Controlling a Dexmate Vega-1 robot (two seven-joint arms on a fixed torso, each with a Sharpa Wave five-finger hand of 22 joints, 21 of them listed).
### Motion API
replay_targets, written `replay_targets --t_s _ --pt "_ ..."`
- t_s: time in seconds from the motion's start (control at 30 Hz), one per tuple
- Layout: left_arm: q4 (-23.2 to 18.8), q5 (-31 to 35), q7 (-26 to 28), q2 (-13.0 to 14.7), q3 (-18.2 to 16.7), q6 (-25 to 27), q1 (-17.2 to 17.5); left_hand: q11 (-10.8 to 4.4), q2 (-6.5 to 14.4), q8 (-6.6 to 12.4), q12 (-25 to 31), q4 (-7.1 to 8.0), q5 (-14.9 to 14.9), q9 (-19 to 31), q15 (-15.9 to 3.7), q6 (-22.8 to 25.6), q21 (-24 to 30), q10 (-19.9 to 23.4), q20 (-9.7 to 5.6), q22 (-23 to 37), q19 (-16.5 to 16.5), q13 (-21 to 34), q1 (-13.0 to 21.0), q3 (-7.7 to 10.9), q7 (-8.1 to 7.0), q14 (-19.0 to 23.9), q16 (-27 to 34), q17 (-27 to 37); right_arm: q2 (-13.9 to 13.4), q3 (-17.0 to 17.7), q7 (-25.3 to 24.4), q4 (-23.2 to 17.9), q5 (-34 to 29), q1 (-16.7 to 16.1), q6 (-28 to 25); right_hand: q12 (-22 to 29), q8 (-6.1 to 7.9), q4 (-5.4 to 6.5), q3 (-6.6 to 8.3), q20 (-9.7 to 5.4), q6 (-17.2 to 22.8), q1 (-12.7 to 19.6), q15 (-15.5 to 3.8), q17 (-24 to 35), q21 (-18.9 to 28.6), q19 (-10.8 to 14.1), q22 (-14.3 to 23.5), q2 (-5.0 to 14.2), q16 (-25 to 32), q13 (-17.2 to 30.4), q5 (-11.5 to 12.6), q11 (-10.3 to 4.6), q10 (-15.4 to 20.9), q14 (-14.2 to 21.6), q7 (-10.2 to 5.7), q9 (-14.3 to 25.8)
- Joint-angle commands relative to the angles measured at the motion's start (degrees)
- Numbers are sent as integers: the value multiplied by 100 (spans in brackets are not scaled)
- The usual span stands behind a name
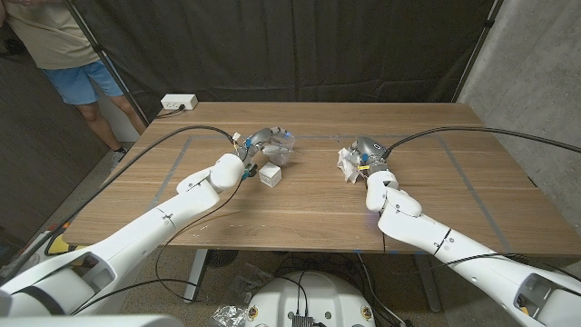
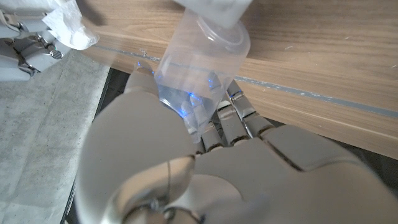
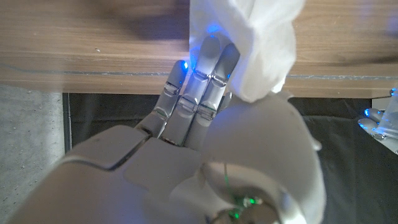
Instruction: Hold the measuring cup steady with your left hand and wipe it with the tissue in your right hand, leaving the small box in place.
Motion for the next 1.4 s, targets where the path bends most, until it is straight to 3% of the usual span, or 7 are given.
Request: replay_targets --t_s 0.03,0.27,0.5,0.67,0.87,1.13,1.4 --pt "-235 26 -371 106 212 745 -222 148 -94 -167 -153 103 84 -9 -492 -375 -167 -383 170 -1 -423 -49 -243 -82 23 -580 -10 19 -93 -276 358 23 21 266 -325 -316 -121 46 124 -330 -324 1 -409 -416 -69 -175 -4 127 -443 -242 -78 -36 -298 -203 11 -52" --pt "-292 -47 -612 180 303 886 -337 415 -227 -652 -459 238 181 -122 28 -1121 -504 -1296 503 -2 -1084 -147 -629 -283 23 -2016 -51 -135 -87 -324 317 34 30 314 -356 -1001 -259 204 244 -200 -1140 -330 -355 -1119 -241 -314 -29 63 -1376 -632 -170 77 -1167 -784 -58 -284" --pt "-304 -165 -600 214 276 713 -320 643 -378 -1084 -622 377 260 -160 410 -1745 -703 -1949 642 7 -1430 -216 -985 -516 36 -2830 -34 -267 -127 -301 320 -4 116 304 -318 -1585 -240 329 292 -100 -1636 -669 -307 -1570 -388 -422 -40 -44 -1947 -916 -195 159 -1871 -1164 -91 -410" --pt "-345 -298 -492 247 172 455 -208 762 -457 -1382 -707 520 317 -162 616 -2194 -835 -2500 700 16 -1661 -254 -1287 -704 -12 -3320 -18 -333 -186 -268 342 -78 194 271 -277 -1988 -270 450 230 76 -2032 -1025 -75 -1904 -517 -587 -35 -172 -2449 -1123 -200 229 -2755 -1742 -171 -430" --pt "-407 -549 -347 296 -34 -3 -2 896 -495 -1689 -718 680 393 -152 855 -2651 -1017 -3069 791 48 -2066 -294 -1594 -897 -51 -3929 -28 -386 -260 -201 311 -204 284 189 -179 -2010 -293 733 -86 401 -3234 -1773 301 -2171 -791 -1010 -23 -427 -3007 -1438 -91 314 -3990 -2709 -136 -441" --pt "-370 -904 -98 301 -350 -916 343 996 -508 -1866 -688 855 429 -136 1011 -2910 -1167 -3406 899 67 -2405 -315 -1921 -1072 -103 -4330 -12 -418 -358 -30 197 -411 465 -22 81 -1976 -282 1229 -618 743 -4370 -2890 789 -2312 -1315 -1725 -24 -642 -3047 -1663 8 545 -4874 -3922 -108 -447" --pt "-393 -993 70 345 -574 -1542 614 981 -517 -1910 -656 897 445 -136 965 -2963 -1202 -3444 908 68 -2465 -323 -2006 -1129 -155 -4440 1 -436 -407 161 -76 -614 562 -300 379 -1997 -299 1444 -1029 1038 -5454 -3579 1197 -2500 -2002 -2580 -32 -795 -3047 -1755 102 769 -5907 -5077 77 -450"
